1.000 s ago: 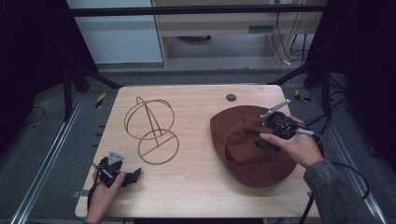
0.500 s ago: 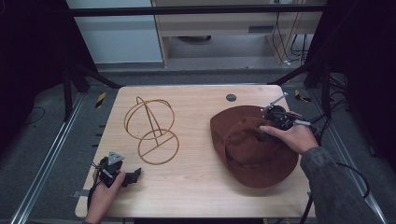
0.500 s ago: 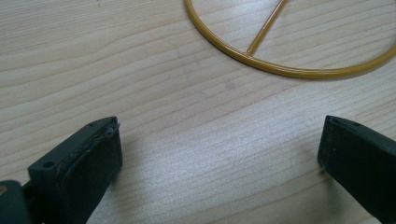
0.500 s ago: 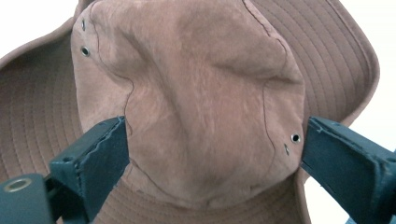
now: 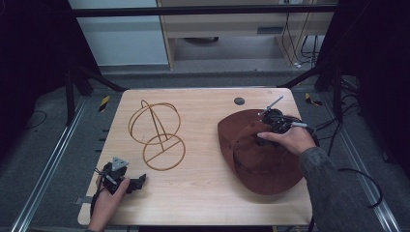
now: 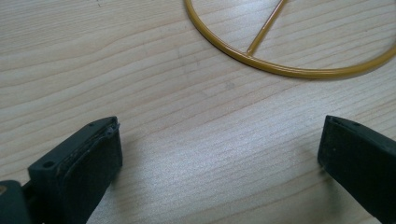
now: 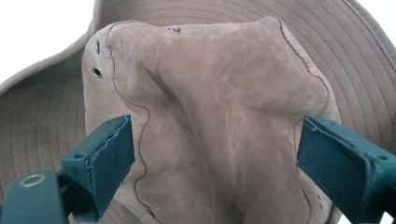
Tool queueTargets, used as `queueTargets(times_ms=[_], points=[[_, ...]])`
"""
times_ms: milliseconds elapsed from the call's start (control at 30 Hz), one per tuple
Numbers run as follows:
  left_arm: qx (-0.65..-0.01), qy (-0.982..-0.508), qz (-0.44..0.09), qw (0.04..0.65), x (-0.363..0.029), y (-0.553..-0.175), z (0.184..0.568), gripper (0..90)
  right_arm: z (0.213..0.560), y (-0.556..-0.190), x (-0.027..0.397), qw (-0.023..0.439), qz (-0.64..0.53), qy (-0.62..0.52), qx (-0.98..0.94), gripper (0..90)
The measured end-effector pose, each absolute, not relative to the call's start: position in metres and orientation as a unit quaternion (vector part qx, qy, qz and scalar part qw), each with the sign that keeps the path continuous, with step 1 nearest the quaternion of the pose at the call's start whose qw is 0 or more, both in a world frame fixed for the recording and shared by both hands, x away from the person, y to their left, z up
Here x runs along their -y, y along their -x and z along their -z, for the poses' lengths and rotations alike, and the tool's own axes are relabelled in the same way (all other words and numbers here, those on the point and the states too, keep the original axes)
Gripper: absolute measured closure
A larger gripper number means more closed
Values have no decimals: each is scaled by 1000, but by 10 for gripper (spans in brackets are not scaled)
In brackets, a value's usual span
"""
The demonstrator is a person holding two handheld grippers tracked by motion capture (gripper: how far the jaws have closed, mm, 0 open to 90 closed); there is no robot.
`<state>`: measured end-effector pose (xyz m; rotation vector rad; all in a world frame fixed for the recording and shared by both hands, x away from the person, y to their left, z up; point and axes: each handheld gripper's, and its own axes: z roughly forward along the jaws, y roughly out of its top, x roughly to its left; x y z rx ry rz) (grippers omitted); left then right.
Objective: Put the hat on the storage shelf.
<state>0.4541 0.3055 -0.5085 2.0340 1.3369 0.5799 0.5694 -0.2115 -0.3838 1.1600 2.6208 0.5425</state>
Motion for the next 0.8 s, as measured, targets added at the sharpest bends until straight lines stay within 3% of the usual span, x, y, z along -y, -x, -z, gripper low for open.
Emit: queueTargets(times_ms=[533,667,800], points=[[-504,-773,-219,316,-305,-454,509,0,392,-575,212,96,-189,-422,-881,187],[-504,-773,-219,317,-305,-454,509,0,395,-577,211,98,-182,-417,-885,269],[-504,-773,-219,317,-305,-454,509,0,398,-578,211,98,-176,-415,-887,431]])
